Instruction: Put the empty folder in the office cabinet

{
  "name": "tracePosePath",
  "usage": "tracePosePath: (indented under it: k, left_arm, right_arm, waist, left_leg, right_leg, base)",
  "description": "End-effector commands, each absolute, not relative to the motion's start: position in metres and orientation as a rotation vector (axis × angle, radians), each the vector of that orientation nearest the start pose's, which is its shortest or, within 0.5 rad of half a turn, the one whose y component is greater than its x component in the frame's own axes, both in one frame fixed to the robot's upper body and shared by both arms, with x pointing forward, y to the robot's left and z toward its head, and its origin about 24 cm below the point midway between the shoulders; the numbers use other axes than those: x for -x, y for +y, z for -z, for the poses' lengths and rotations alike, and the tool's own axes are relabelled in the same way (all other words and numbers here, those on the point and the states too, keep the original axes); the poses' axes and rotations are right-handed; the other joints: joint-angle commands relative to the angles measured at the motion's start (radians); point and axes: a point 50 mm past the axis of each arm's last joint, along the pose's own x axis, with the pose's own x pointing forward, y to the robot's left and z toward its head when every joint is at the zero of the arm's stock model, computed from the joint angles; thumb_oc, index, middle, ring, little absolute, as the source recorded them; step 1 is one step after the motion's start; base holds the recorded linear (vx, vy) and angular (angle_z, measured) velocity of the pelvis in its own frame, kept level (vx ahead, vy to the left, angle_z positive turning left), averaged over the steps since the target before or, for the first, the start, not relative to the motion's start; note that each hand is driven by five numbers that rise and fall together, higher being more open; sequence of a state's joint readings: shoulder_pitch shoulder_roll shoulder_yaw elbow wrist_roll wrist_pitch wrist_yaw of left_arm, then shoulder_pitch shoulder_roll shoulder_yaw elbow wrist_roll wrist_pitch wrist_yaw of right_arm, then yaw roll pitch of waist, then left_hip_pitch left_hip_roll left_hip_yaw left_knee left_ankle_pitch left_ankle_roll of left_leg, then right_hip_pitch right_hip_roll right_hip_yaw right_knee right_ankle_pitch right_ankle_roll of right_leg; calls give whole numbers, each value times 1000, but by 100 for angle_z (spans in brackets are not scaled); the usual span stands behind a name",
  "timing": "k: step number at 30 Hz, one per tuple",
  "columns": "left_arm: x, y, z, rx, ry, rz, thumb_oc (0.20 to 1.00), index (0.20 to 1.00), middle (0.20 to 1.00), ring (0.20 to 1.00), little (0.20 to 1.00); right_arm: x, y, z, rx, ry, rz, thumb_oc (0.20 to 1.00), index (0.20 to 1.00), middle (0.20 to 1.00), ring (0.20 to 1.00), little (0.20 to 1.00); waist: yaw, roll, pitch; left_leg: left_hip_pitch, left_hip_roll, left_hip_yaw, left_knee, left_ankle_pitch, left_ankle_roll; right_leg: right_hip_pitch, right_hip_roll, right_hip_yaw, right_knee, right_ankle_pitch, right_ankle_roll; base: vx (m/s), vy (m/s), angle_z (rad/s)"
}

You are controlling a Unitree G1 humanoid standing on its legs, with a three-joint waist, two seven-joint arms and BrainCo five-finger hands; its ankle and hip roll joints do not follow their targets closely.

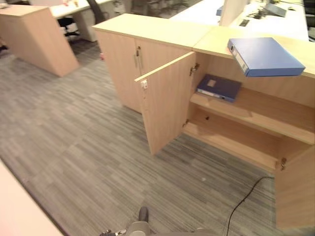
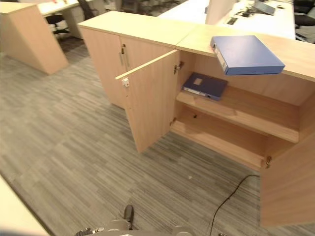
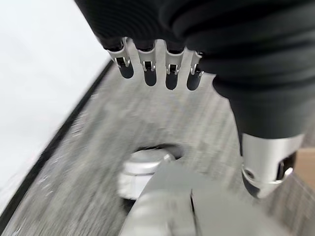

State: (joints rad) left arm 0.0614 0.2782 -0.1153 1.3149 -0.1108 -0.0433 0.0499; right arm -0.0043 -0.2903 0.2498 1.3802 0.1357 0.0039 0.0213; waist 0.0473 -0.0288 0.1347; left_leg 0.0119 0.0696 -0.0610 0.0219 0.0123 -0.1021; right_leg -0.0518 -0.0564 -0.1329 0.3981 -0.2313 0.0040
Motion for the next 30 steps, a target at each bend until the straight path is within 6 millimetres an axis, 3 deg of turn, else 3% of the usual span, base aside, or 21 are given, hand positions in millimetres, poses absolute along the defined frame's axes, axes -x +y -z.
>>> tracePosePath:
  k: [1,6,8,14,19,23,27,30]
  left_arm:
    - [-65,241,166,-228,1300,-163,1000,1000,1000,1000,1000]
    - [-52,242,168,-229,1350,-162,1000,1000,1000,1000,1000]
    - [-54,242,168,-243,1348,-146,1000,1000,1000,1000,1000]
    - [-80,248,162,-353,1274,-59,1000,1000,1000,1000,1000]
    - [-99,252,155,-381,1203,-48,1000,1000,1000,1000,1000]
    - [-107,251,153,-384,1176,-34,1000,1000,1000,1000,1000]
    - [-113,246,153,-382,1153,-9,1000,1000,1000,1000,1000]
    - [-125,237,150,-403,1098,57,1000,1000,1000,1000,1000]
  right_arm:
    - [-59,-277,157,333,1382,128,1000,1000,1000,1000,1000]
    - [-52,-277,158,315,1410,138,1000,1000,1000,1000,1000]
    - [-51,-278,157,303,1415,150,1000,1000,1000,1000,1000]
    - [-67,-272,157,274,1377,126,1000,1000,1000,1000,1000]
    - [-82,-267,156,280,1330,93,1000,1000,1000,1000,1000]
    - [-83,-266,156,282,1332,87,1000,1000,1000,1000,1000]
    - [-82,-268,156,274,1333,102,1000,1000,1000,1000,1000]
    - [-83,-269,155,273,1326,108,1000,1000,1000,1000,1000]
  waist:
    - [9,25,38]
    - [13,50,8]
    - [6,49,5]
    - [-28,42,-33]
    - [-32,45,-48]
    - [-41,39,-59]
    - [-49,35,-65]
    - [-65,36,-54]
  left_leg:
    - [-221,-18,-234,-63,127,18]
    - [-173,-51,-306,-49,142,9]
    - [-179,-65,-286,-21,129,17]
    - [-177,-118,-158,35,41,91]
    - [-138,-127,-84,11,10,125]
    - [-115,-136,-60,-8,-1,134]
    - [-102,-142,-46,-14,-15,143]
    - [-73,-149,-30,-33,-25,161]
  right_leg:
    - [179,75,83,-314,76,4]
    - [195,75,183,-318,68,16]
    - [198,61,196,-319,68,29]
    - [134,-30,281,-262,88,91]
    - [86,-69,261,-225,129,121]
    - [84,-92,241,-231,170,143]
    - [87,-104,242,-238,189,150]
    - [43,-110,258,-160,246,149]
  base:
    - [130,100,-42]
    - [243,227,-85]
    - [173,218,-85]
    - [159,261,-60]
    - [105,221,-70]
    - [69,98,-50]
    - [62,78,-16]
    - [63,152,-32]
